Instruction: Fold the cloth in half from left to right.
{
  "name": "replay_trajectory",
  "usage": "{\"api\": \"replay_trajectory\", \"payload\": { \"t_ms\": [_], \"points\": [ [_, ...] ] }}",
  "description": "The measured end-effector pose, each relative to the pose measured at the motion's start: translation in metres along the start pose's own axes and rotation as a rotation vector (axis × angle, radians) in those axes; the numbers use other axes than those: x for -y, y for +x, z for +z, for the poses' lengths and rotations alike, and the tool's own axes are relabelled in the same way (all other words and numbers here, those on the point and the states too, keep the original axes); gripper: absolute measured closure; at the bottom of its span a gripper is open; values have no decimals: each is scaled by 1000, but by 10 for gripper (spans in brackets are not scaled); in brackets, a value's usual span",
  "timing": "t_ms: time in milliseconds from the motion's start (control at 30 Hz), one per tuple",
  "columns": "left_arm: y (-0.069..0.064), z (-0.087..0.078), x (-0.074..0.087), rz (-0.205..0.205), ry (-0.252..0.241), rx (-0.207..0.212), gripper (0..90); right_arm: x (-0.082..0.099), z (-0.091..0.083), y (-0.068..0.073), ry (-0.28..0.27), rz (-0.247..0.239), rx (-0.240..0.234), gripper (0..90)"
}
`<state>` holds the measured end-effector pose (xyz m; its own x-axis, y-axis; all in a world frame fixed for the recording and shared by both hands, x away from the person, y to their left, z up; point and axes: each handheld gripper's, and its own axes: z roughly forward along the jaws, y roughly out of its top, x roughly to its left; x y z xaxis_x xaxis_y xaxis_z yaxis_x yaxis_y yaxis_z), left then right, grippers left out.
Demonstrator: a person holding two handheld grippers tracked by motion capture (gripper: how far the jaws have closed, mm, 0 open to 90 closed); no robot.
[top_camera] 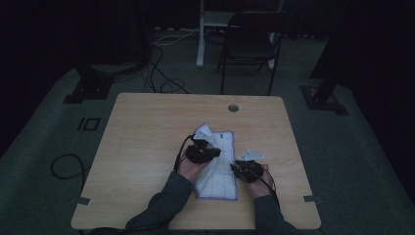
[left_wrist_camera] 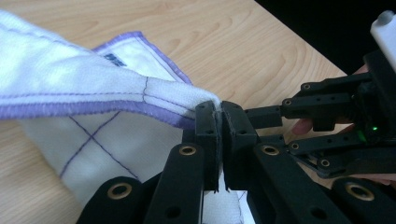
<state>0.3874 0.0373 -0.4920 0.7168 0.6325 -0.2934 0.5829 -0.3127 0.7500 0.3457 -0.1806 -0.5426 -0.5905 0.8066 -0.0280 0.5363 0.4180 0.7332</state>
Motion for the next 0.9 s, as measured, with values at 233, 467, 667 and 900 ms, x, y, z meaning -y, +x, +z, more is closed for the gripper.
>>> {"api": "replay_trajectory", "payload": {
  "t_ms": [233,467,667,900],
  "points": [
    [0,19,4,-8,41,2,868,0,0,0,0,4,-1,699],
    [-3,18,4,3,31,10,721,0,0,0,0,5,-4,699],
    [-1,-3,1,16,-9,-18,663,0,0,-1,-1,9,-5,698],
    [15,-28,12,5,-19,-87,665,1,0,-1,-3,10,-5,698]
  ]
}}
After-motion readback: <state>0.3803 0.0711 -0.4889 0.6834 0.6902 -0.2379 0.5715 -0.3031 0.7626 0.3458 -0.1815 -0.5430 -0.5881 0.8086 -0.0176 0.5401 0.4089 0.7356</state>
